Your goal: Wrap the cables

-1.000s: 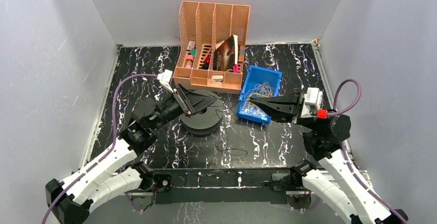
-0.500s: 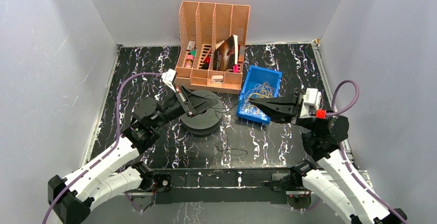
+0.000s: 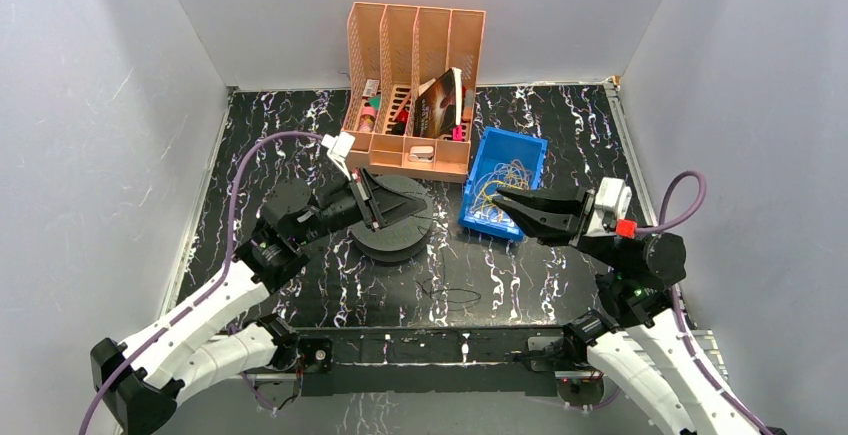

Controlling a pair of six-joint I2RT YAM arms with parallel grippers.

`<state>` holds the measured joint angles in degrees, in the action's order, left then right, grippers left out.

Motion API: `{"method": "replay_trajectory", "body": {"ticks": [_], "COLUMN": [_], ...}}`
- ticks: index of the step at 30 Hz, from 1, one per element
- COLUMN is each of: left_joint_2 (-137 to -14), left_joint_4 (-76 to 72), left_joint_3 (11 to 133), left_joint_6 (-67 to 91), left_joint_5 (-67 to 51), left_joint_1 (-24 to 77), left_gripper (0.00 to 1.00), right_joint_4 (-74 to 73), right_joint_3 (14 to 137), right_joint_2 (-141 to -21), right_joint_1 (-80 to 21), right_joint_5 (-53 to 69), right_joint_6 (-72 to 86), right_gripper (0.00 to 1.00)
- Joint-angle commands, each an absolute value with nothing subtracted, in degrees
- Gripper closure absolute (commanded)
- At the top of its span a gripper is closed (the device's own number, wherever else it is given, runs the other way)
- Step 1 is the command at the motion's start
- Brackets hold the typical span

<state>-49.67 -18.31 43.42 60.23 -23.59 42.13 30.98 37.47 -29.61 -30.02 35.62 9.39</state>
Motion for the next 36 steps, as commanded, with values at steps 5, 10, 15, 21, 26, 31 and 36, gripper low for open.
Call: {"method": "replay_trajectory", "body": {"ticks": [5, 10, 15, 21, 26, 31, 36], "left_joint_2": [-51.56, -53.39, -55.71, -57.02, -57.02, -57.4, -58.01], "left_joint_4": [1.42, 9.26, 13.95, 18.78, 20.38, 21.32, 21.72], "left_joint_3": [55.61, 61.05, 64.35, 67.21, 68.03, 67.91, 67.94], "left_joint_6": [40.21, 32.58, 26.67, 21.65, 19.27, 18.19, 17.54], "left_joint_5": [-27.49, -29.17, -36.42, -43.82, -48.2, -50.66, -52.41], "left_joint_1": [42.18, 42.19, 42.14, 42.18, 42.19, 42.19, 42.19], "left_gripper": [1.0, 1.0, 1.0, 1.0, 1.0, 1.0, 1.0], "right_joint_4": [14.59, 9.49, 6.66, 2.93, 7.76, 13.82, 13.31], "right_joint_3": [37.44, 37.67, 39.25, 45.08, 47.05, 47.43, 47.86], "right_joint_2": [-26.6, -27.19, -30.26, -38.54, -45.77, -51.27, -53.48], "right_joint_1": [-30.19, -30.22, -30.18, -30.16, -30.19, -32.85, -37.82], "right_joint_5": [33.27, 36.72, 38.08, 44.55, 55.01, 59.08, 57.92], "right_joint_6": [9.16, 11.65, 13.68, 15.71, 21.13, 25.89, 23.31], "right_gripper": [0.49, 0.43, 0.4, 0.41, 0.44, 0.43, 0.42]}}
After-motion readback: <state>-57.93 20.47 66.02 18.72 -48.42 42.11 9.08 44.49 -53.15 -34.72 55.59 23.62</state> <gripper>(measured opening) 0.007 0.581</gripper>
